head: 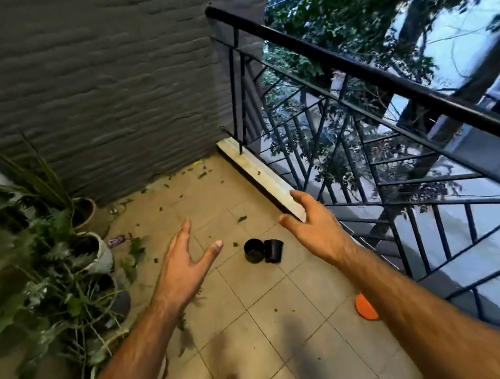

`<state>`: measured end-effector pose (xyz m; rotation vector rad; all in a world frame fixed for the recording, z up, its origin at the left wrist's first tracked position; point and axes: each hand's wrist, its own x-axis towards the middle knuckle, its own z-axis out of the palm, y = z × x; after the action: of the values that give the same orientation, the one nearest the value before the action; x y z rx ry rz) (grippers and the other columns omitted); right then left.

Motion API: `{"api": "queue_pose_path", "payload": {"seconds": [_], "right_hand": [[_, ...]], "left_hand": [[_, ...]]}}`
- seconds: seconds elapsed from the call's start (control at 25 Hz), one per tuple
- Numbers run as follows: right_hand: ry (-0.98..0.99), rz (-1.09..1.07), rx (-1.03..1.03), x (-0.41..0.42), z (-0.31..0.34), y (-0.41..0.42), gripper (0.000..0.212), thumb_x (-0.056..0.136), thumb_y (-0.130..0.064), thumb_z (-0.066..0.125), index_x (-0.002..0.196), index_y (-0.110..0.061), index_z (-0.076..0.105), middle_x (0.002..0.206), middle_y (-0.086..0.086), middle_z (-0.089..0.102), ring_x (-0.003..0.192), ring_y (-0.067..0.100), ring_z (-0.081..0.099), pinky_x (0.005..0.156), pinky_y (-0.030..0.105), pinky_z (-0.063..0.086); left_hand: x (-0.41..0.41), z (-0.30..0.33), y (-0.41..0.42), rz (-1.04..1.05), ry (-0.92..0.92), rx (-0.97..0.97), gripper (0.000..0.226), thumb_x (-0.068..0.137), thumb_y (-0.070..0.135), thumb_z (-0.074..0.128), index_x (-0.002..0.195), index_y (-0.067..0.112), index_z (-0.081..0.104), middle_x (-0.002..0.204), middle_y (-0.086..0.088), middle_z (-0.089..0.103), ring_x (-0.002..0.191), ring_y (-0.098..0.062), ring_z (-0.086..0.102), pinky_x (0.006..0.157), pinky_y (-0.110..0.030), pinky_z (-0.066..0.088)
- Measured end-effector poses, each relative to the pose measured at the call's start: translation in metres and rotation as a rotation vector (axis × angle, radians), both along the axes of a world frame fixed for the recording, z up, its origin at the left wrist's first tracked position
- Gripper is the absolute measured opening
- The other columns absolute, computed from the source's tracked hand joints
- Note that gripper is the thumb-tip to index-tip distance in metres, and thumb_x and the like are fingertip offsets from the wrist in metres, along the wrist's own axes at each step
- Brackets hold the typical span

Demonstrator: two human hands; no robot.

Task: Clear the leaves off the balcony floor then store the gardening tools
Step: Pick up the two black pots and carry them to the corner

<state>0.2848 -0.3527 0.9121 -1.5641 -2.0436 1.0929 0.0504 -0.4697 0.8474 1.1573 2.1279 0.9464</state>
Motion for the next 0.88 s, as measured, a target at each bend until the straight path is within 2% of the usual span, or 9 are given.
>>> {"api": "queue_pose_path", "payload": {"seconds": [0.04,0.08,0.2,0.24,0.36,0.4,0.52,0.72,0.88], "right_hand": [[-0.007,-0.017,0.001,-0.011,-0.001,0.007,0.067,0.1,-0.036,0.062,0.158,-0.024,0.033,0.153,0.003,0.048,0.081,0.006,0.054,0.096,0.026,0.042],[-0.019,-0.025,-0.005,-0.02,-0.005,0.014,0.067,0.1,-0.037,0.062,0.158,-0.024,0.032,0.156,0.003,0.046,0.088,0.007,0.056,0.1,0.027,0.042],[-0.076,0.009,-0.05,-0.036,-0.02,0.024,0.068,0.099,-0.04,0.061,0.158,-0.026,0.031,0.162,0.002,0.038,0.135,0.019,0.049,0.118,0.038,0.036],[-0.098,0.014,-0.067,-0.039,-0.025,0.03,0.068,0.099,-0.04,0.06,0.158,-0.026,0.031,0.162,0.002,0.037,0.137,0.019,0.048,0.118,0.036,0.036],[-0.119,0.021,-0.091,-0.047,-0.033,0.059,0.065,0.1,-0.039,0.059,0.158,-0.026,0.031,0.161,0.003,0.038,0.109,0.014,0.059,0.105,0.028,0.04],[-0.124,0.029,-0.086,-0.049,-0.037,0.072,0.065,0.1,-0.038,0.059,0.157,-0.026,0.031,0.16,0.002,0.038,0.109,0.015,0.06,0.103,0.028,0.04],[-0.129,0.058,-0.076,-0.055,-0.047,0.114,0.066,0.1,-0.039,0.06,0.158,-0.026,0.031,0.161,0.003,0.038,0.137,0.02,0.049,0.104,0.031,0.042],[-0.119,0.141,-0.08,-0.066,-0.058,0.184,0.066,0.099,-0.038,0.061,0.157,-0.027,0.031,0.16,0.003,0.04,0.14,0.02,0.046,0.115,0.035,0.039],[-0.153,0.197,-0.07,-0.076,-0.068,0.224,0.068,0.099,-0.036,0.061,0.158,-0.025,0.03,0.16,0.003,0.039,0.142,0.02,0.044,0.115,0.033,0.035]], "left_hand": [[-0.008,0.002,0.013,-0.024,0.014,0.004,0.095,0.084,0.071,0.058,0.16,0.032,0.018,0.166,0.002,0.024,0.151,-0.019,0.025,0.118,-0.038,0.026],[-0.016,0.003,0.025,-0.045,0.018,0.006,0.093,0.085,0.071,0.057,0.16,0.033,0.018,0.165,0.001,0.025,0.15,-0.019,0.027,0.117,-0.038,0.027],[-0.025,0.001,0.051,-0.086,-0.035,-0.021,0.095,0.082,0.075,0.054,0.16,0.035,0.017,0.165,0.0,0.024,0.148,-0.023,0.031,0.117,-0.045,0.034],[-0.027,-0.001,0.059,-0.104,-0.039,-0.036,0.095,0.082,0.075,0.054,0.16,0.036,0.016,0.166,0.0,0.023,0.148,-0.023,0.03,0.116,-0.046,0.034],[-0.031,-0.01,0.086,-0.146,-0.029,-0.053,0.092,0.086,0.073,0.054,0.16,0.038,0.012,0.166,0.002,0.02,0.15,-0.02,0.026,0.116,-0.043,0.03],[-0.031,-0.012,0.095,-0.148,-0.023,-0.053,0.092,0.086,0.074,0.052,0.16,0.038,0.011,0.167,0.002,0.02,0.15,-0.02,0.025,0.116,-0.041,0.029],[-0.03,-0.014,0.121,-0.145,-0.009,-0.079,0.091,0.086,0.078,0.044,0.16,0.037,0.012,0.167,0.002,0.019,0.151,-0.018,0.024,0.118,-0.042,0.027],[-0.036,-0.015,0.171,-0.111,0.074,-0.132,0.094,0.085,0.081,0.042,0.161,0.035,0.009,0.167,0.0,0.021,0.151,-0.019,0.025,0.12,-0.046,0.03],[-0.047,-0.024,0.2,-0.098,0.097,-0.145,0.097,0.086,0.078,0.047,0.161,0.035,0.003,0.168,0.001,0.018,0.151,-0.019,0.024,0.12,-0.045,0.029]]}}
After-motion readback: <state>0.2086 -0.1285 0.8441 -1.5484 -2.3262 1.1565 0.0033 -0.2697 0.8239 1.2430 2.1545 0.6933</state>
